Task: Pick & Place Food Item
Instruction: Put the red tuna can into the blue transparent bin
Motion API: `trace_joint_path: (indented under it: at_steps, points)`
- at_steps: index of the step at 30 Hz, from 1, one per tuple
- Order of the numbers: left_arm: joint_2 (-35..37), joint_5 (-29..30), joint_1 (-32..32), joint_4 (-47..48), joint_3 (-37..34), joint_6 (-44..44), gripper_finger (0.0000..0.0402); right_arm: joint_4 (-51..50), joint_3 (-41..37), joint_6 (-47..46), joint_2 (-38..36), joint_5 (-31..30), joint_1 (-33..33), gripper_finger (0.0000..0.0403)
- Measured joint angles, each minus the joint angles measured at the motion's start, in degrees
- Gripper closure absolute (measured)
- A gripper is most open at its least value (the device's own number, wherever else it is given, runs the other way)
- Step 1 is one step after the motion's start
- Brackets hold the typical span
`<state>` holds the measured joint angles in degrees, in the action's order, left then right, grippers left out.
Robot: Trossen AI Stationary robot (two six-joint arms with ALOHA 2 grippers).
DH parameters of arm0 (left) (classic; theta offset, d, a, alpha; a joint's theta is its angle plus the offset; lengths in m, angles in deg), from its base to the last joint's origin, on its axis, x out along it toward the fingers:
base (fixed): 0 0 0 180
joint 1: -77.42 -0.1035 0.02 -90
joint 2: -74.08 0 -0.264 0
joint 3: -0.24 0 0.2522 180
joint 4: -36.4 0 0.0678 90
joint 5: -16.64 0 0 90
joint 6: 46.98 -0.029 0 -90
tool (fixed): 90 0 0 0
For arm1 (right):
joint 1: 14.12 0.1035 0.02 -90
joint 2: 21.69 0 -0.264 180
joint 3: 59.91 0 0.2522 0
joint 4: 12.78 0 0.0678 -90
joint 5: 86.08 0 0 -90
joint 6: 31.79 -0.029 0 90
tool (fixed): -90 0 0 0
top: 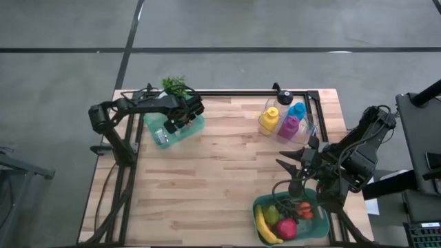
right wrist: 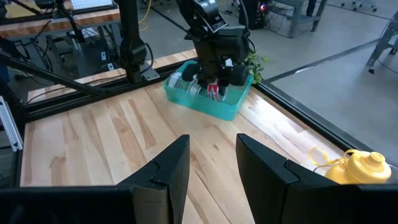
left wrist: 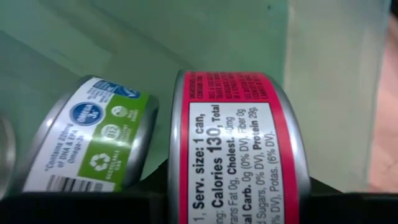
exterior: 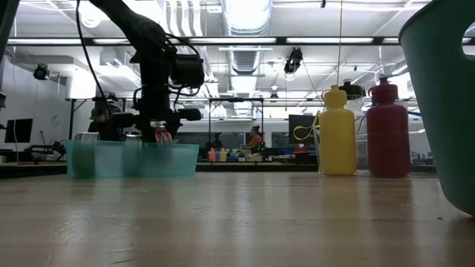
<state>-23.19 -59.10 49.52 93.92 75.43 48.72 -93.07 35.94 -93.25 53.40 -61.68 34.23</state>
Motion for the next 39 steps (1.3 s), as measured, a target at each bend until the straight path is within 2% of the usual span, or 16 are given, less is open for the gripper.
trace_joint_path:
  at_steps: [7, 16, 29, 33, 39]
  points:
    - [0.0, -0.9, 0.0, 1.5, 0.0, -1.5, 0.0278, 0.0, 0.0, 0.0, 0.0, 0.0, 0.0, 0.0278]
    - [0.0, -1.1, 0.0, 2.1, 0.0, -7.7, 0.0278, 0.0, 0.0, 0.0, 0.0, 0.0, 0.0, 0.0278]
    - [0.0, -1.1, 0.0, 2.4, 0.0, -7.2, 0.0276, 0.0, 0.0, 0.0, 0.0, 0.0, 0.0, 0.0278]
    - [0.0, -1.1, 0.0, 2.1, 0.0, -7.3, 0.0258, 0.0, 0.0, 0.0, 0.0, 0.0, 0.0, 0.0278]
    - [0.0, -1.1, 0.0, 2.1, 0.0, -7.3, 0.0202, 0.0, 0.0, 0.0, 0.0, 0.0, 0.0, 0.0278]
